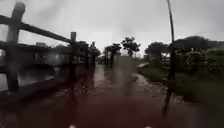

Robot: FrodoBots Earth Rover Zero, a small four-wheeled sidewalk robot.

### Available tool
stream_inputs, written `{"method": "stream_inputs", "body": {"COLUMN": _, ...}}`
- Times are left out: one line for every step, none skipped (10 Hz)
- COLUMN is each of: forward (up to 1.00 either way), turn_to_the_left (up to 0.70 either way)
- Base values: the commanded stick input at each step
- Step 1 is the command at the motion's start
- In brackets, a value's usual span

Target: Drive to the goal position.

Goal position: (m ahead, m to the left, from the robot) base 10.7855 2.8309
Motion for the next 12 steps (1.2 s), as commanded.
{"method": "stream_inputs", "body": {"forward": 1.0, "turn_to_the_left": -0.39}}
{"method": "stream_inputs", "body": {"forward": 1.0, "turn_to_the_left": -0.27}}
{"method": "stream_inputs", "body": {"forward": 1.0, "turn_to_the_left": -0.08}}
{"method": "stream_inputs", "body": {"forward": 1.0, "turn_to_the_left": 0.0}}
{"method": "stream_inputs", "body": {"forward": 1.0, "turn_to_the_left": 0.0}}
{"method": "stream_inputs", "body": {"forward": 1.0, "turn_to_the_left": 0.0}}
{"method": "stream_inputs", "body": {"forward": 1.0, "turn_to_the_left": 0.0}}
{"method": "stream_inputs", "body": {"forward": 1.0, "turn_to_the_left": 0.0}}
{"method": "stream_inputs", "body": {"forward": 1.0, "turn_to_the_left": 0.0}}
{"method": "stream_inputs", "body": {"forward": 1.0, "turn_to_the_left": 0.0}}
{"method": "stream_inputs", "body": {"forward": 1.0, "turn_to_the_left": 0.0}}
{"method": "stream_inputs", "body": {"forward": 1.0, "turn_to_the_left": 0.0}}
